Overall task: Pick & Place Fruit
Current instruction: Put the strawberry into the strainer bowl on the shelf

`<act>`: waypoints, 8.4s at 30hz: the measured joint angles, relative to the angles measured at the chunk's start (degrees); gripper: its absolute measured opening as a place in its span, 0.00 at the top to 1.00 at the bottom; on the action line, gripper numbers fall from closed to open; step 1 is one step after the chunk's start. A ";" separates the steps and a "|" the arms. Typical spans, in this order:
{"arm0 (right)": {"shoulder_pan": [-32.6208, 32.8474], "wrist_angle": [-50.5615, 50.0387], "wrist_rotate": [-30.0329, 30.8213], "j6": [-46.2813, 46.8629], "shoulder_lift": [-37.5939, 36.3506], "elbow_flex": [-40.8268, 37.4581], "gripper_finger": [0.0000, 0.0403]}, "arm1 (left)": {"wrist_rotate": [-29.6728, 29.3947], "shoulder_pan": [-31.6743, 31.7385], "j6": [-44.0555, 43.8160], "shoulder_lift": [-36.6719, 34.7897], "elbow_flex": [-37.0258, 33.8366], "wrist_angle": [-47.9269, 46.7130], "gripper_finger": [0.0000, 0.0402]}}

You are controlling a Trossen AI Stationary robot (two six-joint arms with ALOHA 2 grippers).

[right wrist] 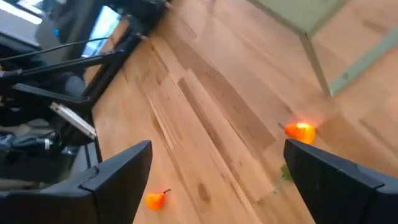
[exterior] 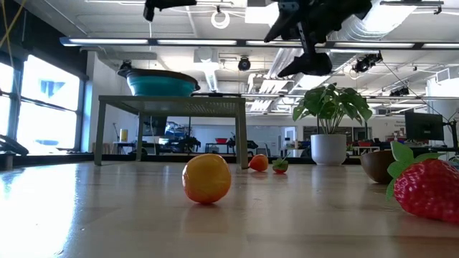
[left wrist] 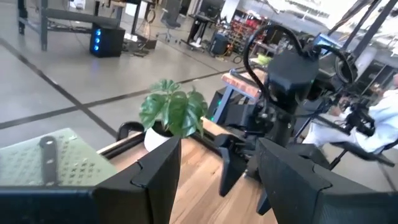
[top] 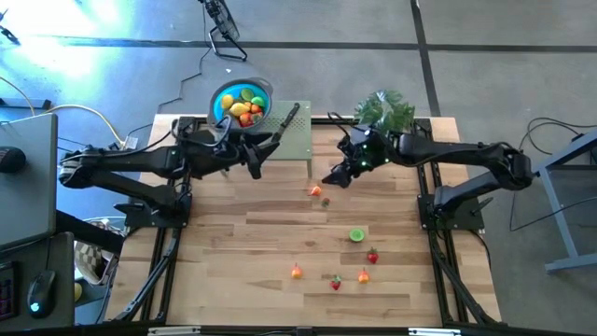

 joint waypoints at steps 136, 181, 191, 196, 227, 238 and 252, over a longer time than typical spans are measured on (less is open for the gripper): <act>11.71 46.00 18.18 -33.00 -2.00 -0.09 0.99 | 5.58 0.14 -5.24 -5.28 0.03 -6.09 0.50; 11.84 45.66 18.07 -40.52 -2.77 -0.09 0.99 | 18.37 0.14 15.57 11.69 0.01 32.18 0.26; 11.84 45.15 18.09 -40.46 -2.77 -0.09 0.99 | 18.50 0.16 13.79 15.79 1.83 36.73 0.26; 11.84 44.63 17.93 -40.33 -2.77 -0.09 0.99 | 20.26 0.16 13.86 17.18 5.41 34.80 0.26; 11.82 39.32 22.85 -38.77 -5.60 -0.07 0.99 | 22.70 0.16 14.10 18.45 11.24 23.23 0.44; 12.12 39.07 22.40 -38.76 -5.78 -0.07 0.99 | 20.78 0.16 13.79 18.48 11.20 22.35 0.49; 12.10 38.38 21.08 -37.27 -5.78 -0.07 0.99 | 17.54 0.18 13.53 18.48 11.20 22.35 0.49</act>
